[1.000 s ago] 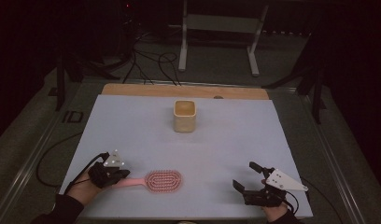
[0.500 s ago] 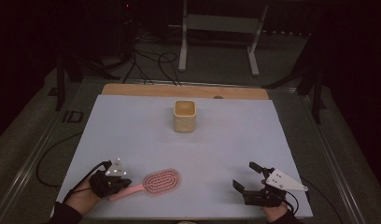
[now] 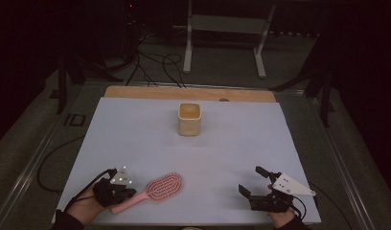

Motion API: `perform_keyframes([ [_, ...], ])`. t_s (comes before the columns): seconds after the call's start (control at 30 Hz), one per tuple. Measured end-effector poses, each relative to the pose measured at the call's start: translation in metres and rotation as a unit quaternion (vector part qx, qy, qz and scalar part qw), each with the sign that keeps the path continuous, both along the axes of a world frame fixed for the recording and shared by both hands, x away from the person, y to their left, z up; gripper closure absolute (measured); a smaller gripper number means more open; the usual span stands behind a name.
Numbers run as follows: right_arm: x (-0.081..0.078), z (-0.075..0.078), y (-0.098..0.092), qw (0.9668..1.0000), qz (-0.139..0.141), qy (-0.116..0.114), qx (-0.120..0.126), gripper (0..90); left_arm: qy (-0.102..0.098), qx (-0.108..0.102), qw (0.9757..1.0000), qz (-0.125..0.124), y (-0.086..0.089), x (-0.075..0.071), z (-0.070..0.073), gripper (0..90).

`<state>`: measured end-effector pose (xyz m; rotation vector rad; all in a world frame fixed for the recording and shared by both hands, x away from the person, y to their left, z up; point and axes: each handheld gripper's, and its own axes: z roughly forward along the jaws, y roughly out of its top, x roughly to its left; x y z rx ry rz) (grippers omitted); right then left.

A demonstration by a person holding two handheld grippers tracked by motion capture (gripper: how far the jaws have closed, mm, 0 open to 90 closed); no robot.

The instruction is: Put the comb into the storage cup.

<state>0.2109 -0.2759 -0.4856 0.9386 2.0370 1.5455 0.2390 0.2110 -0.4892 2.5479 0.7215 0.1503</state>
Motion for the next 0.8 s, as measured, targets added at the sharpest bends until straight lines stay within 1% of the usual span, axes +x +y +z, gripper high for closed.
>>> perform_keyframes([
  [0.07, 0.000, 0.000, 0.000, 1.0000, -0.001, -0.001, -0.001, 8.3, -0.001, 0.003, 1.0000, -0.002, -0.002, -0.001, 0.001, 90.0],
  [0.13, 0.000, 0.000, 0.000, 1.0000, -0.001, 0.000, 0.001, 8.3, -0.004, 0.003, 1.0000, 0.006, -0.002, 0.000, 0.004, 90.0],
  [0.17, 0.000, 0.000, 0.000, 1.0000, -0.001, 0.000, 0.000, 8.3, -0.004, 0.000, 0.9999, 0.013, -0.001, 0.001, 0.006, 90.0],
  [0.23, 0.000, 0.000, 0.000, 1.0000, -0.001, -0.001, -0.002, 8.3, -0.005, -0.005, 0.9997, 0.022, 0.000, 0.003, 0.010, 87.8],
  [0.27, 0.000, 0.000, 0.000, 1.0000, -0.001, -0.003, -0.002, 8.3, -0.006, -0.004, 0.9997, 0.023, 0.000, 0.003, 0.011, 84.5],
  [0.3, 0.000, 0.000, 0.000, 1.0000, -0.001, -0.003, -0.002, 8.3, -0.005, -0.003, 0.9996, 0.027, 0.000, 0.004, 0.014, 84.5],
  [0.43, 0.000, 0.000, 0.000, 1.0000, -0.001, -0.002, -0.002, 8.3, -0.005, -0.002, 0.9996, 0.029, 0.000, 0.005, 0.020, 83.2],
  [0.47, 0.000, 0.000, 0.000, 1.0000, -0.001, -0.001, 0.000, 8.3, -0.004, -0.001, 0.9995, 0.030, 0.000, 0.005, 0.021, 81.2],
  [0.5, 0.000, 0.000, 0.000, 1.0000, -0.001, -0.001, 0.000, 8.3, -0.004, -0.003, 0.9995, 0.031, 0.000, 0.006, 0.022, 81.1],
  [0.53, 0.001, 0.000, 0.000, 1.0000, -0.002, 0.001, 0.001, 8.3, -0.004, -0.005, 0.9995, 0.031, 0.000, 0.006, 0.023, 78.7],
  [0.6, 0.000, 0.000, 0.000, 1.0000, -0.002, -0.001, -0.002, 8.3, -0.002, -0.003, 0.9994, 0.035, 0.000, 0.007, 0.025, 78.6],
  [0.67, 0.000, 0.000, -0.001, 1.0000, -0.005, -0.003, -0.002, 8.3, -0.002, 0.004, 0.9993, 0.037, 0.000, 0.007, 0.027, 75.0],
  [0.7, 0.000, 0.000, -0.001, 1.0000, -0.005, -0.003, -0.001, 8.3, -0.002, 0.004, 0.9991, 0.043, 0.000, 0.007, 0.028, 74.1],
  [0.73, 0.000, 0.000, -0.001, 1.0000, -0.007, -0.001, 0.001, 8.3, -0.003, 0.005, 0.9991, 0.043, 0.000, 0.007, 0.029, 71.2],
  [0.77, 0.000, 0.000, -0.001, 1.0000, -0.007, -0.001, 0.000, 8.3, 0.000, 0.003, 0.9991, 0.042, -0.001, 0.007, 0.031, 71.1],
  [0.8, 0.000, 0.000, -0.001, 1.0000, -0.006, -0.001, -0.001, 8.3, -0.002, 0.003, 0.9991, 0.043, -0.001, 0.007, 0.032, 67.6],
])
